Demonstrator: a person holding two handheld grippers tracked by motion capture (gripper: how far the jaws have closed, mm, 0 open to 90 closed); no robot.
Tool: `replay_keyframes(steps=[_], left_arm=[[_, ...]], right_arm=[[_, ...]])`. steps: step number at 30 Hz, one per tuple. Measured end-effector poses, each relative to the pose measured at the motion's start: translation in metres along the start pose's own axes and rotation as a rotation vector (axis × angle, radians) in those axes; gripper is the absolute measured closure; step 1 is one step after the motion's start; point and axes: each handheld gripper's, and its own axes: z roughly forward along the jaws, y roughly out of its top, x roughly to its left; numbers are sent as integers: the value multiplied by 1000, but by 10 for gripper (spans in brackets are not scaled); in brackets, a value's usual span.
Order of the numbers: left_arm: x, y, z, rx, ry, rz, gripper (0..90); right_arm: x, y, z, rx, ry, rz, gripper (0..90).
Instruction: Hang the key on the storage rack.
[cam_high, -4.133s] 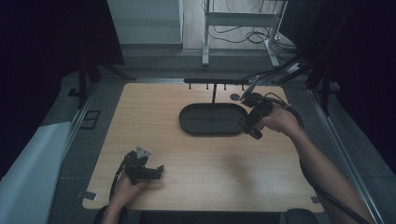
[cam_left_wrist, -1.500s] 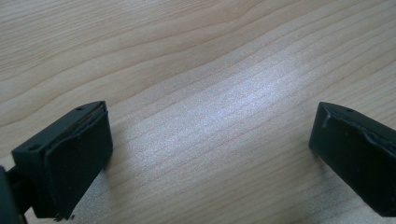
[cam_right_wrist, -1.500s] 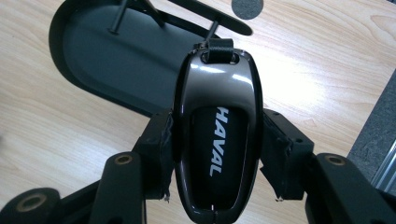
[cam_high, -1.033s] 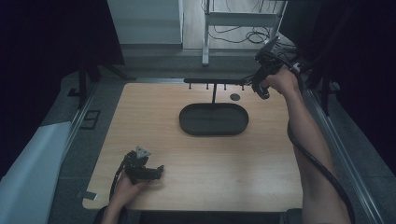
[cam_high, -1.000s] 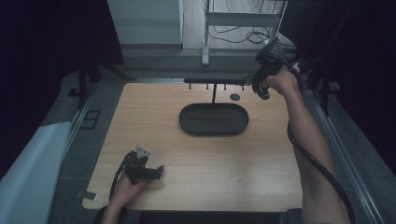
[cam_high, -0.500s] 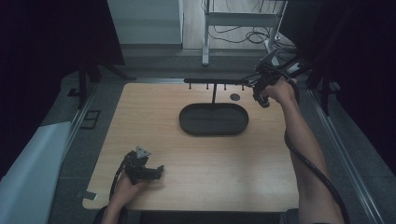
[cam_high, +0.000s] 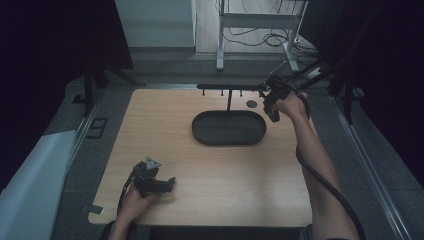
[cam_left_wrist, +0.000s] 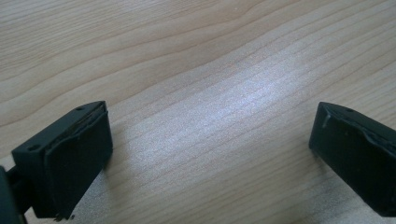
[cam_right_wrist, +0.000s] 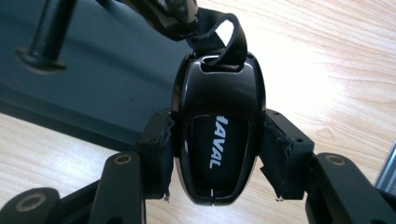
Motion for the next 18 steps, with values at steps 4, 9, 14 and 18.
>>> replay_keyframes(steps=[4, 9, 14, 18], left_arm=[[0, 0, 0, 0, 0, 0, 0], [0, 0, 0, 0, 0, -1, 0], [0, 0, 0, -1, -1, -3, 0], [0, 0, 0, -1, -1, -3, 0]], right_arm=[[5, 1, 8, -11, -4, -11, 483], [13, 1, 16, -28, 2, -15, 483], [21, 2, 25, -44, 1, -37, 481], [21, 3, 27, -45, -1, -38, 478]])
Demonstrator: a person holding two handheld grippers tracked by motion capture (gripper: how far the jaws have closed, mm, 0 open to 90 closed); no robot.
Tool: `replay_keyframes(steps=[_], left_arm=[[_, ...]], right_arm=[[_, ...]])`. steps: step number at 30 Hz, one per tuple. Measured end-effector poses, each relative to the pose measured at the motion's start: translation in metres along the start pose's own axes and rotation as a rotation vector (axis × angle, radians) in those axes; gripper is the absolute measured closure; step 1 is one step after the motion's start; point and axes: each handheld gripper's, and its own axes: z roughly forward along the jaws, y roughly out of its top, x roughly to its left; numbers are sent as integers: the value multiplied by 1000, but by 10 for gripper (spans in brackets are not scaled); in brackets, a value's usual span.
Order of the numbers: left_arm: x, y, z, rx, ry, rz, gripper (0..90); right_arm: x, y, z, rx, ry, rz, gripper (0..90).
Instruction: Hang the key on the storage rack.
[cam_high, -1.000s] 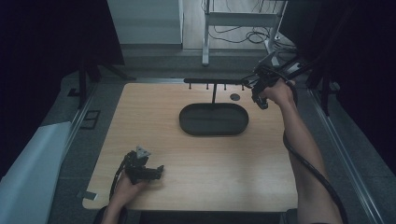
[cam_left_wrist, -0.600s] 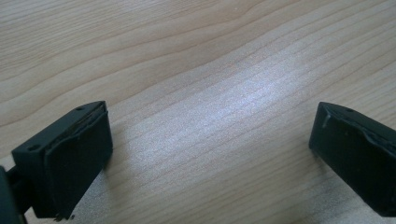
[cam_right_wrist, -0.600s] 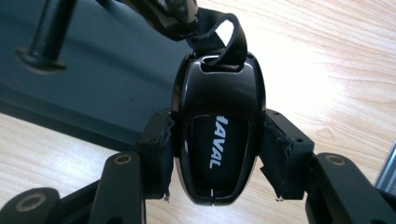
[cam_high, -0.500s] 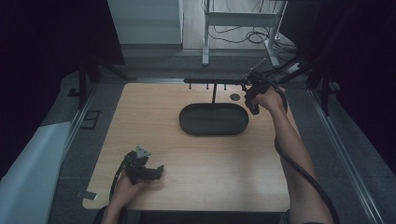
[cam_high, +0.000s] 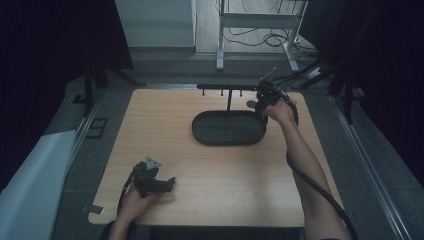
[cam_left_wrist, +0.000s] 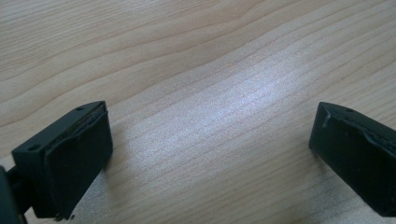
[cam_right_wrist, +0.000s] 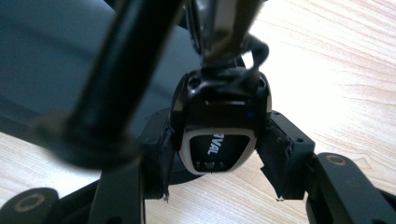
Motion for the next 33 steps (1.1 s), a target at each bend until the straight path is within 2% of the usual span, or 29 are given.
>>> replay_keyframes(steps=[4, 9, 16, 22, 25, 33], left_arm=[[0, 0, 0, 2, 0, 2, 0], [0, 0, 0, 1, 0, 1, 0], [0, 0, 0, 1, 0, 2, 0], [0, 0, 0, 0, 1, 3, 0], [0, 0, 0, -1, 1, 3, 0], [0, 0, 0, 0, 0, 0, 0]], right_arm=[[-1, 0, 2, -7, 6, -15, 462], [-1, 0, -4, -57, 20, -42, 378], [0, 0, -14, -87, 63, -67, 260], [3, -6, -18, -88, 47, -102, 139], [3, -10, -19, -93, 32, -132, 123], [7, -24, -19, -109, 60, -195, 79]])
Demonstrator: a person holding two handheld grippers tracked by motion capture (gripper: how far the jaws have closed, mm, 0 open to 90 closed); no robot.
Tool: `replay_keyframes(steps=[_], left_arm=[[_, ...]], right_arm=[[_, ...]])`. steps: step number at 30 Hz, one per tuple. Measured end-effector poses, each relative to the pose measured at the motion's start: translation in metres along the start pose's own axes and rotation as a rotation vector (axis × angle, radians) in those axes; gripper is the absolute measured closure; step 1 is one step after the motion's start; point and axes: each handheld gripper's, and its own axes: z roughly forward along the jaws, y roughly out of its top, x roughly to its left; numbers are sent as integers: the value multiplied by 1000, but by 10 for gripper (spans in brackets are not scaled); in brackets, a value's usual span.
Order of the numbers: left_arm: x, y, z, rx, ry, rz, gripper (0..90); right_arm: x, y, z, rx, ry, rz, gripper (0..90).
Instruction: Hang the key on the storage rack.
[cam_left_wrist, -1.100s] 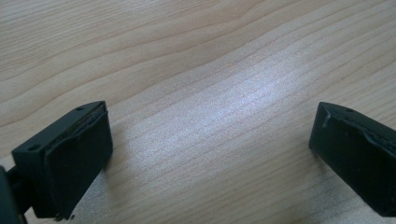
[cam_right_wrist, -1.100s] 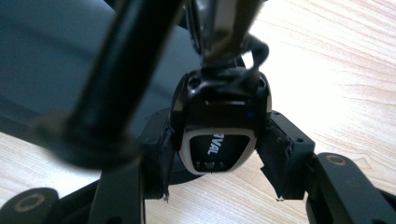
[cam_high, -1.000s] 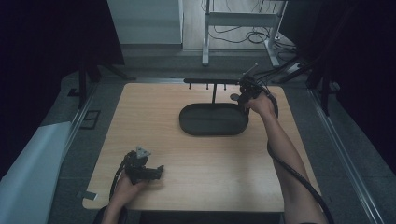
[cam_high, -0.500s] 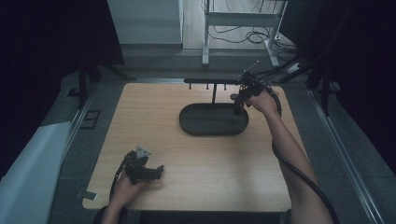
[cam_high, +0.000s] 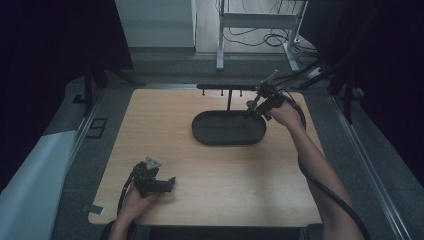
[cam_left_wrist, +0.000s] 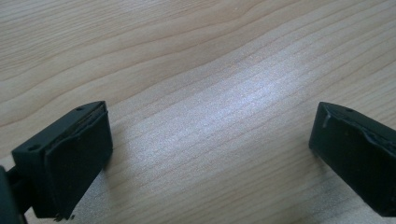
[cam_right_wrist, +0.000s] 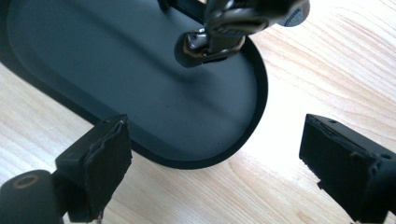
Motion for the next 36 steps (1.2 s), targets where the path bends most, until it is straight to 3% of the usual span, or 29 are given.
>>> replay_keyframes(steps=[13, 21, 36], left_arm=[[0, 0, 0, 2, -1, 2, 0], [0, 0, 0, 2, -1, 2, 0], [0, 0, 0, 5, 0, 3, 0]], right_arm=[[6, -21, -6, -82, 51, -41, 0], [11, -35, -7, -104, 64, -71, 0], [17, -61, -8, -130, 73, -84, 0]])
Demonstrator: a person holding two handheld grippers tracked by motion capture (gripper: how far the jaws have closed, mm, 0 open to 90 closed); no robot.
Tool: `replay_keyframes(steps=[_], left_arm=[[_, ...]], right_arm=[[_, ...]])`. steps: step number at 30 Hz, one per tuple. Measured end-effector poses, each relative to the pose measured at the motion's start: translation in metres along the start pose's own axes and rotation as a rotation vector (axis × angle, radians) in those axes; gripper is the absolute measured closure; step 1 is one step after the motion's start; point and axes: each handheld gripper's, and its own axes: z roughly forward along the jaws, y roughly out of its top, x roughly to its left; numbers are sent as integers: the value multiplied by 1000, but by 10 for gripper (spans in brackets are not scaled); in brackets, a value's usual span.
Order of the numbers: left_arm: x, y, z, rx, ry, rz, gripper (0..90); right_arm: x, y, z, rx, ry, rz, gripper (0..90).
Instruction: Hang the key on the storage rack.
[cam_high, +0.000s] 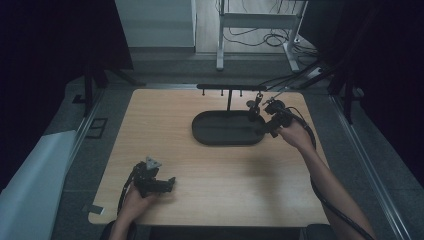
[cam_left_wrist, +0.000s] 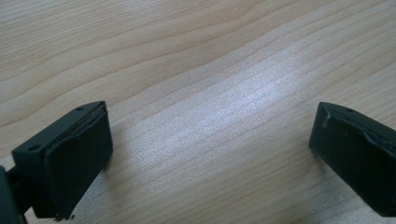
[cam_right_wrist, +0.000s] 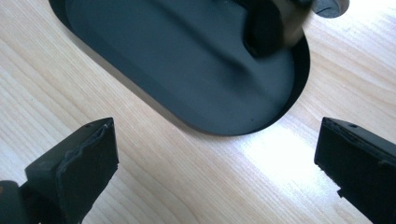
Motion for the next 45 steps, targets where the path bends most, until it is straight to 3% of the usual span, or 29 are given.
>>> replay_keyframes(steps=[12, 27, 45], left_arm=[[0, 0, 0, -1, 0, -1, 0], [0, 0, 0, -2, -1, -1, 0], [0, 0, 0, -2, -1, -1, 0]], right_arm=[[6, -23, -1, -24, 34, 27, 0], [15, -54, 4, -25, 31, 1, 0], [21, -94, 5, -50, 24, 9, 0]])
